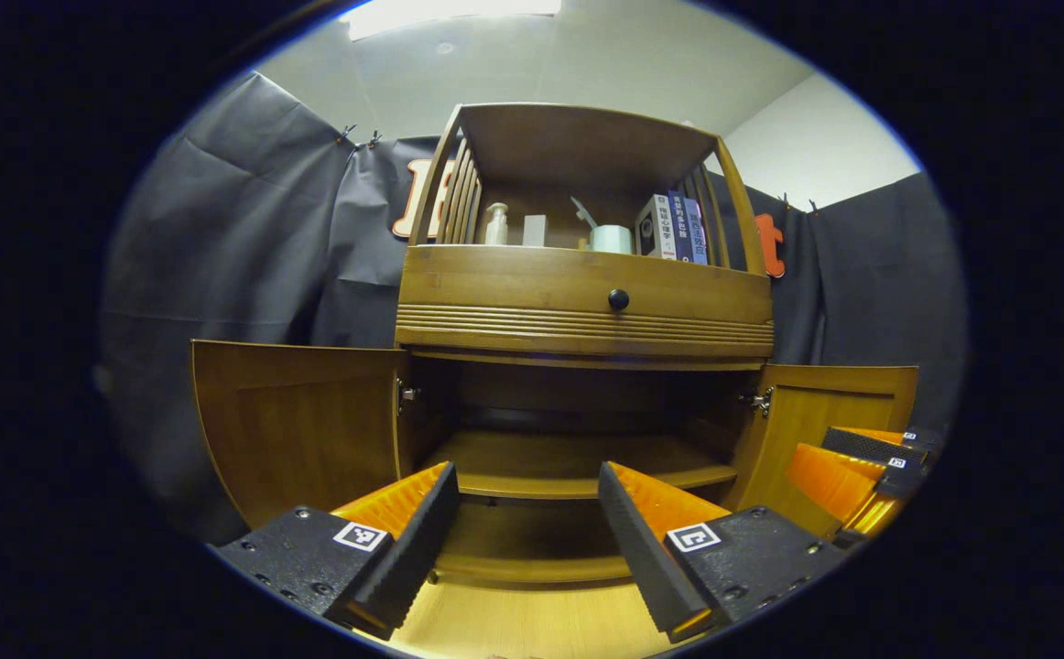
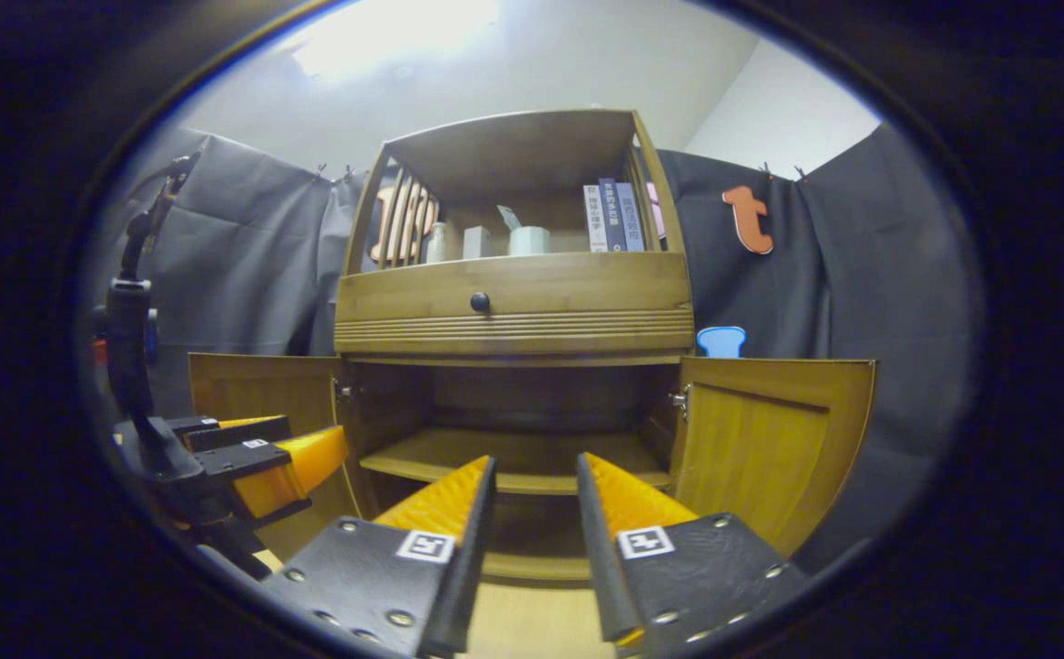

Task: Open the right door of the double-door shoe cabinet with the right hand, and open the left door with the left hand.

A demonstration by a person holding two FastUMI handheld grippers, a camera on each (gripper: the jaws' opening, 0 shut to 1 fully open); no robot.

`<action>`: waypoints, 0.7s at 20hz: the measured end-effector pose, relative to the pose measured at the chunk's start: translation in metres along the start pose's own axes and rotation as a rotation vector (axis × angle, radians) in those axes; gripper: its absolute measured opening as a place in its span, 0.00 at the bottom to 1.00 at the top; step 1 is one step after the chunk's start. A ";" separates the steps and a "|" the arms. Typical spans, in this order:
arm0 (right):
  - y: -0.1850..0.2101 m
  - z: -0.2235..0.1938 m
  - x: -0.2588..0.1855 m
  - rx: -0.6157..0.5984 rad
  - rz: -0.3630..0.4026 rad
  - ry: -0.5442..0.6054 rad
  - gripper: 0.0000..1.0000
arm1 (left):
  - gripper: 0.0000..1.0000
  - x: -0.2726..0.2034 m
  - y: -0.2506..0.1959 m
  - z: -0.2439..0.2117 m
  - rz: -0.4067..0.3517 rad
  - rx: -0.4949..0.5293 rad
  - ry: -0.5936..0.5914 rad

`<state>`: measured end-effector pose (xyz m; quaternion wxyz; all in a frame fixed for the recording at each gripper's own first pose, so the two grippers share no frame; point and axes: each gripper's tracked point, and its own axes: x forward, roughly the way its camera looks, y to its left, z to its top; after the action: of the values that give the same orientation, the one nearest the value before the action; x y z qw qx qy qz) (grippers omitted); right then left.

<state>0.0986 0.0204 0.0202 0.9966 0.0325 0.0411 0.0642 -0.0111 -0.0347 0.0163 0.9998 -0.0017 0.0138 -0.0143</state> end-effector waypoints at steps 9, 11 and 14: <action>0.001 0.000 -0.004 0.006 -0.011 -0.004 0.94 | 0.92 0.003 0.002 -0.001 -0.001 -0.003 -0.005; 0.002 0.000 -0.005 0.007 -0.015 -0.005 0.94 | 0.96 0.003 0.000 -0.002 -0.010 0.003 -0.001; 0.002 -0.001 -0.006 0.005 -0.023 -0.005 0.94 | 0.96 0.005 -0.001 -0.001 -0.022 0.012 -0.002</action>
<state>0.0926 0.0220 0.0195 0.9973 0.0346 0.0389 0.0525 -0.0066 -0.0358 0.0149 0.9996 0.0041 0.0127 -0.0254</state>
